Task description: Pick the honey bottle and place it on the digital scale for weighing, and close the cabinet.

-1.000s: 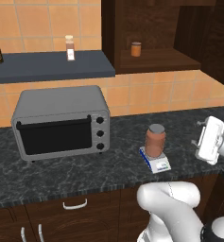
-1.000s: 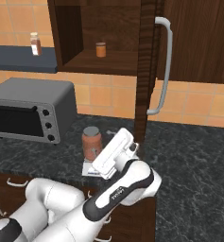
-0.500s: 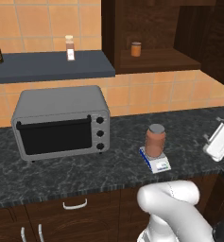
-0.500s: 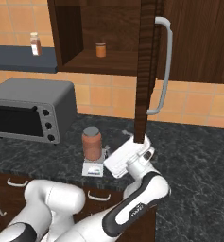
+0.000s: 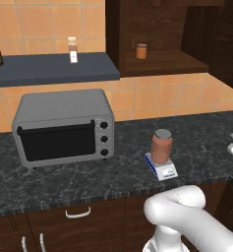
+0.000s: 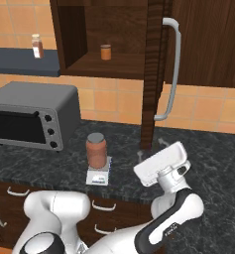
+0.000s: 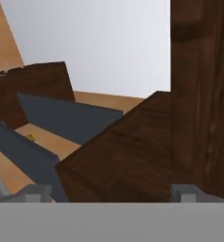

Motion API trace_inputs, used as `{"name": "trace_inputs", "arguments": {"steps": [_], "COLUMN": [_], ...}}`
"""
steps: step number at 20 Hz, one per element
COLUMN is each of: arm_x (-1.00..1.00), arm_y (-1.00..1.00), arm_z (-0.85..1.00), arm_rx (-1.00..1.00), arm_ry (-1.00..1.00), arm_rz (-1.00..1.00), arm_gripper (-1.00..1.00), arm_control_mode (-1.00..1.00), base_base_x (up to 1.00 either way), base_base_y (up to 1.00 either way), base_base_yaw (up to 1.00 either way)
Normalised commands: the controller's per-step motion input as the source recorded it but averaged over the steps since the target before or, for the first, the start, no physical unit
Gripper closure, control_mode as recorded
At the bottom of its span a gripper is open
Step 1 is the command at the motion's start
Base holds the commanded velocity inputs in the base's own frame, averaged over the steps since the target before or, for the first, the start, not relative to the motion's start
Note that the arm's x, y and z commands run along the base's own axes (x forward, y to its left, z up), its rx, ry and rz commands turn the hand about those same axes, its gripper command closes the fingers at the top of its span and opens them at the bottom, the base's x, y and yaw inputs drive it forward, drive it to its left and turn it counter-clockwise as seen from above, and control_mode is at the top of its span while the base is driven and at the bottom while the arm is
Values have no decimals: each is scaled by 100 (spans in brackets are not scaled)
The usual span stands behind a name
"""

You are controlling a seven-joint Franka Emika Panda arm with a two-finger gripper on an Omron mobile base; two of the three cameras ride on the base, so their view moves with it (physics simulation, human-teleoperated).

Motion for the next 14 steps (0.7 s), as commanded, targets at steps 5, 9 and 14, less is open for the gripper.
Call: {"name": "trace_inputs", "arguments": {"steps": [5, 9, 14], "arm_x": [15, 19, 15], "arm_y": [-73, -65, -45], "arm_z": [0, 0, 7], "arm_rx": [3, 0, 0], "arm_ry": [0, 0, 0], "arm_rz": [-18, -26, -29], "arm_gripper": [-100, -100, -100], "arm_control_mode": [-100, -100, -100], "base_base_x": [0, 0, 0], "base_base_y": [0, 0, 0], "base_base_yaw": [0, 0, 0]}}
